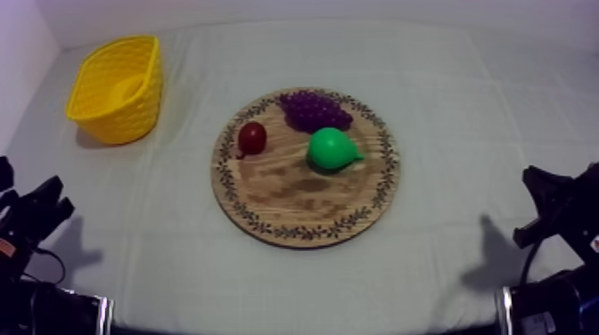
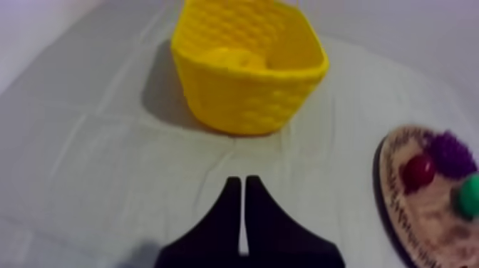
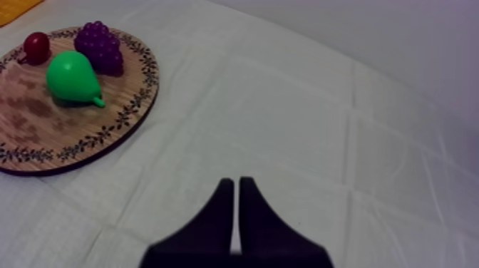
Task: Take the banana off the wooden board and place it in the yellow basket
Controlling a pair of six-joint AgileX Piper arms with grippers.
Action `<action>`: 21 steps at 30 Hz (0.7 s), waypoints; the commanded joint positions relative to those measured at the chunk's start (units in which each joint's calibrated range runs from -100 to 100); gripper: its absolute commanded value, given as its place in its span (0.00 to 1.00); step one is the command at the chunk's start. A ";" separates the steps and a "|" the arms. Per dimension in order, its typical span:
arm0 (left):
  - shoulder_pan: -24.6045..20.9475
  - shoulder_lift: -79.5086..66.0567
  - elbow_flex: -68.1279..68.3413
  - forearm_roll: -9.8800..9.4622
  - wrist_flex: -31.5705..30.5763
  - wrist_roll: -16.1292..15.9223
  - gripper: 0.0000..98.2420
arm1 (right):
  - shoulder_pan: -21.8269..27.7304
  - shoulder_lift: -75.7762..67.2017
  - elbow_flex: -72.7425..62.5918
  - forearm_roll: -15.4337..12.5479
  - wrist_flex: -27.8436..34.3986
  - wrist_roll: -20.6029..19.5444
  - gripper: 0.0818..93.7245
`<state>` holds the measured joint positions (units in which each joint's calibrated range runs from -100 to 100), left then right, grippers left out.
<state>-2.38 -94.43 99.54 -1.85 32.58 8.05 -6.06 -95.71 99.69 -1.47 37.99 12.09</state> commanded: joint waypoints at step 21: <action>-0.98 -5.31 0.35 -0.13 -0.41 2.57 0.00 | 0.01 -0.04 -0.03 -0.02 -0.01 -0.01 0.00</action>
<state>-3.36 -99.71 99.89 -1.97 32.18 10.62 -6.06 -95.71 99.69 -1.47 37.99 12.09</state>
